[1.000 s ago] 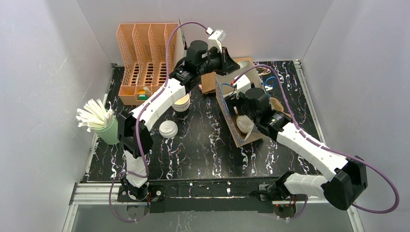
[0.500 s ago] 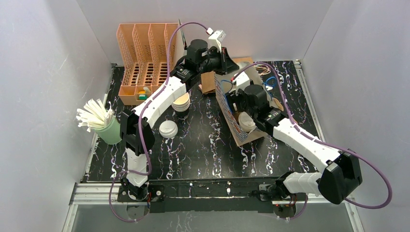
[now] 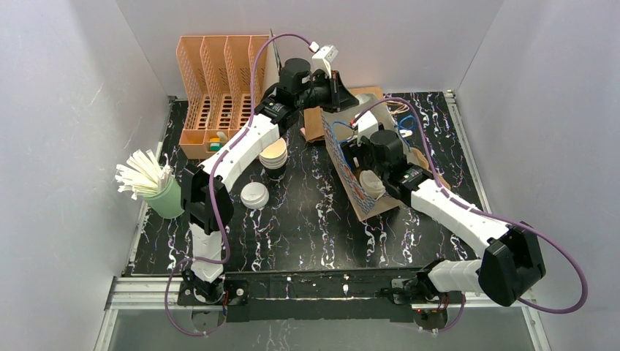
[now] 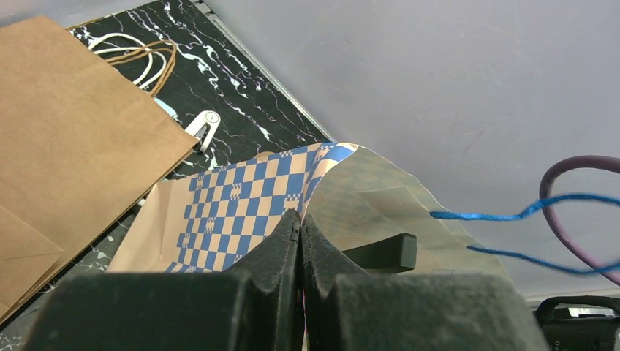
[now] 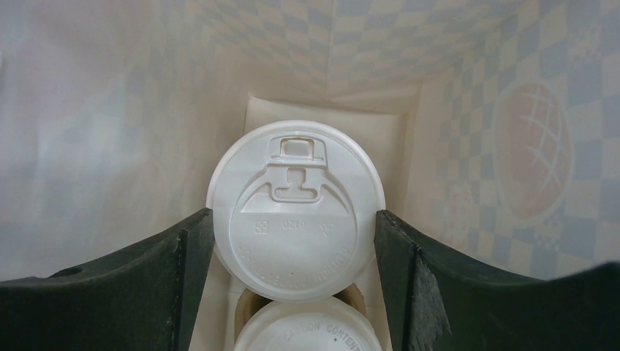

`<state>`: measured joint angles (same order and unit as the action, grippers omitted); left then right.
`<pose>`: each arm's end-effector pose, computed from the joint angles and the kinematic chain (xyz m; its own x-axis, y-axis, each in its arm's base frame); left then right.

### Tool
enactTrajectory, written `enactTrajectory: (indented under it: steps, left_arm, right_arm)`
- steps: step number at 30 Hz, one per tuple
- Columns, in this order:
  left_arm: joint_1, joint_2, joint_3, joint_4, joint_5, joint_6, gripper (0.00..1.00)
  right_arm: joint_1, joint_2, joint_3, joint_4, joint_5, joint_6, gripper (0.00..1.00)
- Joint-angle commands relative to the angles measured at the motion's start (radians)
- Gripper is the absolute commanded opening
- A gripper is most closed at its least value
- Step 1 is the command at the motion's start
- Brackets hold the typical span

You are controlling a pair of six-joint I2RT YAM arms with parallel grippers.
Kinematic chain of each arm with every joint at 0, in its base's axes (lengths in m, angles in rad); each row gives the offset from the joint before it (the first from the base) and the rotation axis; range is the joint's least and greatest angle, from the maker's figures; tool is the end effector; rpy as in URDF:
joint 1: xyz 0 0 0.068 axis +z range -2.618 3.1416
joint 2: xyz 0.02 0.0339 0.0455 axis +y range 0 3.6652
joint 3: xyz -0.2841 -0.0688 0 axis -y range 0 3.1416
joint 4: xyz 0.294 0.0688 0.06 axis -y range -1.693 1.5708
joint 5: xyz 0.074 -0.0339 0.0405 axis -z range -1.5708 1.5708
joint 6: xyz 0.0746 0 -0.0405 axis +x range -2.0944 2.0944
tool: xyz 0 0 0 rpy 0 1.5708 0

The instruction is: Pack the takeout coffee

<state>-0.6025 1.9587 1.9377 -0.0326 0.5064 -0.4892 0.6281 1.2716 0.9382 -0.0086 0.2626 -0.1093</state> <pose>0.4423 -0.3481 0.4228 -0.4594 -0.1828 -0.8692 0.7690 0.4080 -0.4922 0.3118 0.2025 0.2965 -0.2294 -0.2968 -0.9270 -0.3970 0.8981 -0.1893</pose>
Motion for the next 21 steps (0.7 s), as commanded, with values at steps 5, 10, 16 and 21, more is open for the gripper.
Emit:
enactTrajectory:
  steps: [5, 10, 16, 21]
  left_arm:
    - [0.004, -0.011, 0.029, -0.008, 0.041, -0.009, 0.0]
    - [0.004, -0.006, 0.029, -0.01, 0.041, -0.018, 0.0]
    - [0.006, 0.005, 0.049, -0.062, 0.021, -0.013, 0.0]
    - [0.013, 0.009, 0.053, -0.076, 0.001, -0.031, 0.0]
  right_arm:
    - [-0.012, 0.021, -0.036, 0.077, 0.008, -0.001, 0.13]
    - [-0.012, 0.03, -0.048, 0.082, 0.004, 0.0, 0.13]
    - [-0.013, 0.056, -0.043, 0.039, -0.013, 0.007, 0.13]
    - [-0.013, 0.062, -0.045, 0.011, -0.015, 0.01, 0.13]
